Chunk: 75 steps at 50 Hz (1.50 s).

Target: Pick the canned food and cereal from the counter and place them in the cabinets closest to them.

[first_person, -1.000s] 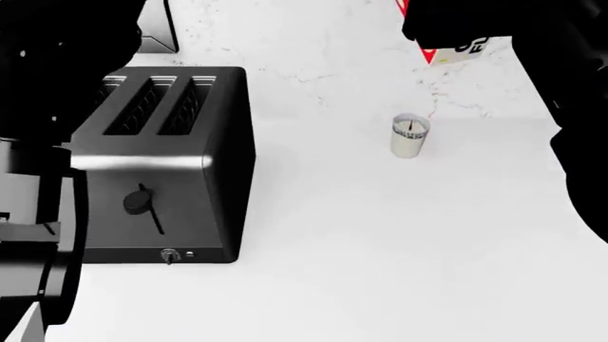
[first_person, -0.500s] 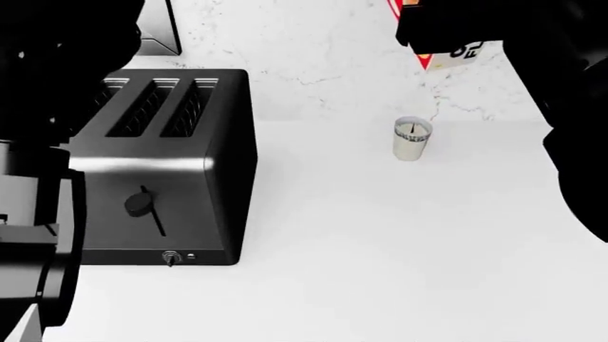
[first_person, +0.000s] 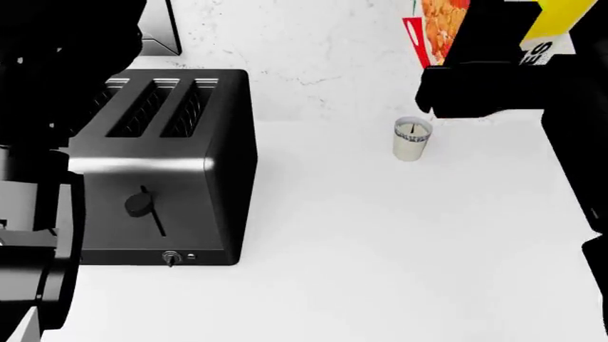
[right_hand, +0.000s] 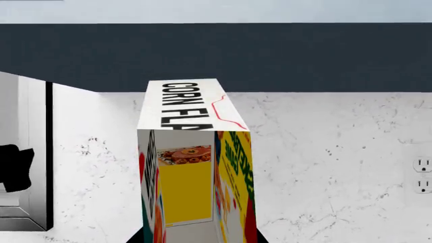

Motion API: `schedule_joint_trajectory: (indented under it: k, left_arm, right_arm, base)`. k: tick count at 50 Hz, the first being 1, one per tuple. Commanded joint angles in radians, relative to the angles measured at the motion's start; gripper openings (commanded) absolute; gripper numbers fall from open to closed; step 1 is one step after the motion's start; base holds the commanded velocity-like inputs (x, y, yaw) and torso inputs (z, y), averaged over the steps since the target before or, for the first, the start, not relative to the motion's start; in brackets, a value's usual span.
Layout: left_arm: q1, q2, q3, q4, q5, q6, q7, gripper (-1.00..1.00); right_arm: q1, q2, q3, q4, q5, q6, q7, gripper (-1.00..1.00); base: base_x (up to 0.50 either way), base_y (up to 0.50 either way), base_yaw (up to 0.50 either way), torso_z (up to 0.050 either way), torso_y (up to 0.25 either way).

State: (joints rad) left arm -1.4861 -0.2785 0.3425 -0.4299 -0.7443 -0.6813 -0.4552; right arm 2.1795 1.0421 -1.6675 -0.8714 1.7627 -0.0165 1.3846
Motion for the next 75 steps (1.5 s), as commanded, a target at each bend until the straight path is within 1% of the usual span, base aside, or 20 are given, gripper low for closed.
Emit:
schedule_joint_trajectory:
  k: [1,4,11,15,27,34,44,48,54,62,70,75]
  left_arm:
    - [0.005,-0.001,0.005,0.008,-0.001,-0.002,-0.002,1.00]
    - [0.005,-0.001,0.007,0.003,0.001,0.002,0.000,1.00]
    - [0.005,-0.003,0.007,0.002,-0.001,0.001,0.000,1.00]
    - [0.000,-0.006,0.005,0.003,-0.003,-0.001,-0.002,1.00]
    - [-0.001,-0.009,0.006,0.013,-0.006,-0.006,-0.008,1.00]
    - [0.001,-0.006,0.008,0.015,-0.007,-0.006,-0.010,1.00]
    - [0.001,-0.006,0.010,0.017,-0.009,-0.007,-0.013,1.00]
    - [0.001,-0.004,0.013,0.012,-0.007,-0.003,-0.010,1.00]
    - [0.000,-0.002,0.015,0.015,-0.009,-0.006,-0.012,1.00]
    - [-0.001,-0.002,0.016,0.018,-0.012,-0.008,-0.013,1.00]
    - [-0.006,0.000,0.021,0.004,-0.007,0.000,-0.006,1.00]
    - [-0.005,-0.002,0.020,0.007,-0.010,-0.003,-0.008,1.00]
  right_arm:
    - [0.030,0.023,0.059,-0.147,-0.032,-0.012,0.152,-1.00]
    - [0.048,0.023,0.065,-0.174,-0.041,-0.020,0.185,-1.00]
    - [0.089,0.054,0.034,-0.176,-0.066,-0.043,0.186,-1.00]
    - [0.152,0.061,0.064,-0.176,-0.015,-0.027,0.186,-1.00]
    - [0.175,0.078,0.345,-0.176,0.174,0.117,0.186,-1.00]
    - [0.176,0.086,0.566,-0.176,0.309,0.233,0.186,-1.00]
    - [0.177,0.073,0.702,-0.175,0.357,0.315,0.186,-1.00]
    - [0.177,0.024,0.737,-0.128,0.344,0.359,0.186,-1.00]
    - [0.177,-0.079,0.802,-0.023,0.323,0.461,0.186,-1.00]
    - [0.177,-0.195,0.832,0.118,0.271,0.560,0.186,-1.00]
    - [0.176,-0.258,0.840,0.218,0.211,0.584,0.186,-1.00]
    - [0.176,-0.246,0.800,0.247,0.172,0.539,0.186,-1.00]
  base:
    - [0.00,0.00,0.00,0.000,0.000]
    - [0.00,0.00,0.00,0.000,0.000]
    - [0.00,0.00,0.00,0.000,0.001]
    - [0.00,0.00,0.00,0.000,0.000]
    - [0.00,0.00,0.00,0.000,0.000]
    - [0.00,0.00,0.00,0.000,0.000]
    - [0.00,0.00,0.00,0.000,0.000]
    - [0.00,0.00,0.00,0.003,0.002]
    - [0.00,0.00,0.00,0.000,0.000]
    - [0.00,0.00,0.00,0.000,0.000]
    - [0.00,0.00,0.00,0.000,0.000]
    - [0.00,0.00,0.00,0.000,0.000]
